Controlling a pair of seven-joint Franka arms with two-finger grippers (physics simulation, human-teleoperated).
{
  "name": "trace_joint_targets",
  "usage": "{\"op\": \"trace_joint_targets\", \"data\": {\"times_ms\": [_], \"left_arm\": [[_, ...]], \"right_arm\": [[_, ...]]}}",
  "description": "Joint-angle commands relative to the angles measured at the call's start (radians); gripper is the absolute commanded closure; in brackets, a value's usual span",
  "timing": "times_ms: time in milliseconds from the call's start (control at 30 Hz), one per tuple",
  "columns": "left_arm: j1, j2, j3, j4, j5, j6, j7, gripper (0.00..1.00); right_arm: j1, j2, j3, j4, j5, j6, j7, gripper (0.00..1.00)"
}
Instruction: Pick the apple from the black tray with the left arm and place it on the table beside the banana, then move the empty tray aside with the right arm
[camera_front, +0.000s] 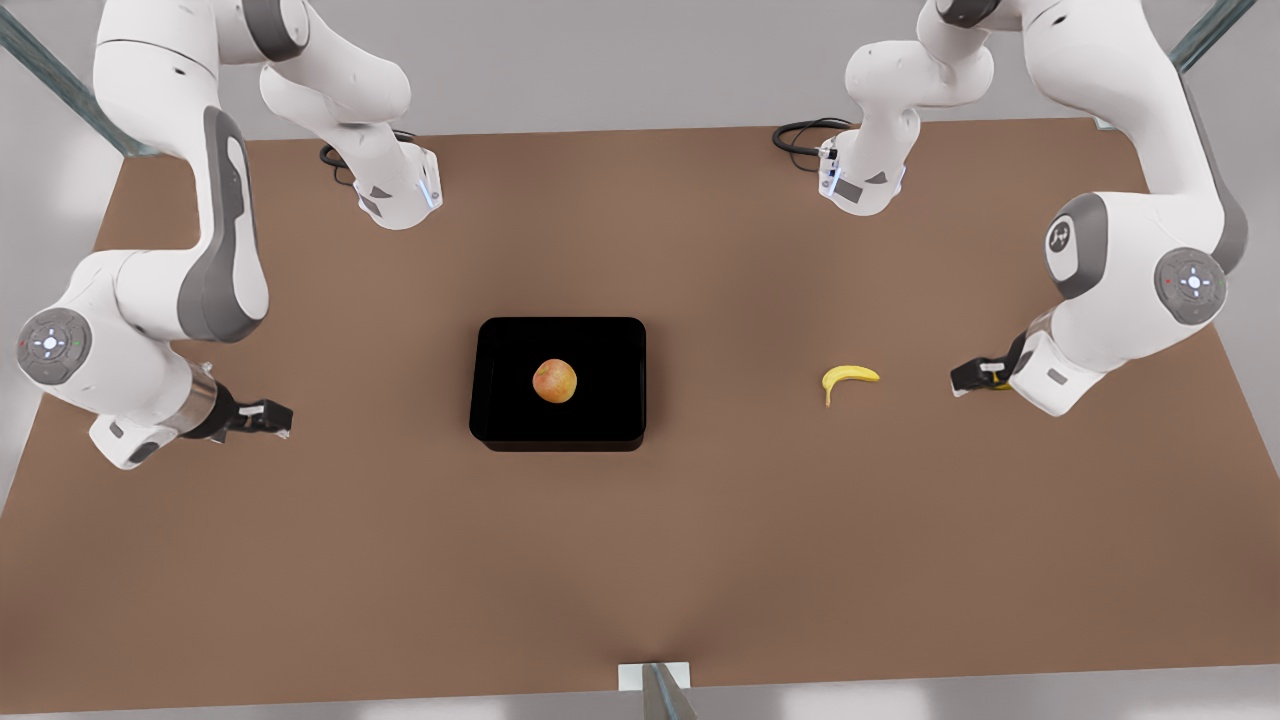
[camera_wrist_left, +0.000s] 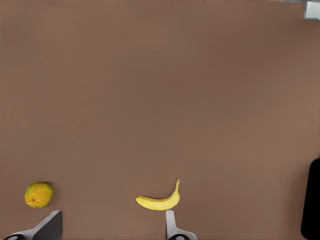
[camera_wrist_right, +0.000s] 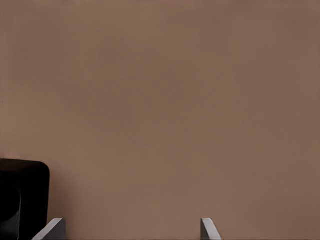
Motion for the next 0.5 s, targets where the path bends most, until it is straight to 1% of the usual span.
{"op": "trace_joint_targets", "data": {"times_ms": [0,67,100,133,167,200,233,267,300,333,367,467], "left_arm": [[0.0,-0.001,0.0,-0.008,-0.002,0.077,-0.016,0.0],[-0.055,0.0,0.0,0.01,-0.002,0.078,-0.027,0.0],[-0.079,0.009,-0.003,-0.017,-0.003,0.061,-0.019,0.0],[-0.203,0.028,-0.011,0.022,-0.002,0.058,-0.168,0.0],[-0.306,0.074,-0.011,0.084,0.05,0.058,-0.337,0.0],[-0.384,0.138,-0.011,0.159,0.058,0.058,-0.472,0.0],[-0.486,0.247,-0.011,0.287,0.063,0.063,-0.651,0.0],[-0.535,0.333,-0.011,0.396,0.063,0.063,-0.746,0.0],[-0.564,0.397,-0.03,0.47,0.055,0.075,-0.786,0.0],[-0.567,0.43,-0.09,0.483,0.055,0.132,-0.89,0.0],[-0.624,0.468,-0.113,0.487,0.07,0.141,-1.015,0.0],[-0.759,0.609,-0.095,0.642,0.098,0.153,-1.096,0.0]], "right_arm": [[0.006,-0.002,0.0,0.014,0.0,0.091,-0.048,0.0],[0.006,-0.002,0.0,0.016,0.0,0.091,-0.05,0.0],[0.006,-0.002,0.0,0.016,0.0,0.091,-0.05,0.0],[0.006,-0.002,0.0,0.016,0.0,0.091,-0.05,0.0],[0.006,-0.002,0.0,0.016,0.0,0.091,-0.05,0.0],[0.006,-0.002,0.0,0.016,0.0,0.091,-0.05,0.0],[0.006,-0.002,0.0,0.016,0.0,0.092,-0.05,0.0],[0.006,0.0,0.0,0.014,0.0,0.091,-0.05,0.0],[0.008,0.0,0.0,0.014,0.0,0.091,-0.05,0.0],[0.006,0.0,0.0,0.016,0.0,0.091,-0.05,0.0],[0.008,0.0,0.0,0.016,0.0,0.091,-0.05,0.0],[0.009,0.001,0.002,0.014,0.0,0.091,-0.048,0.0]]}}
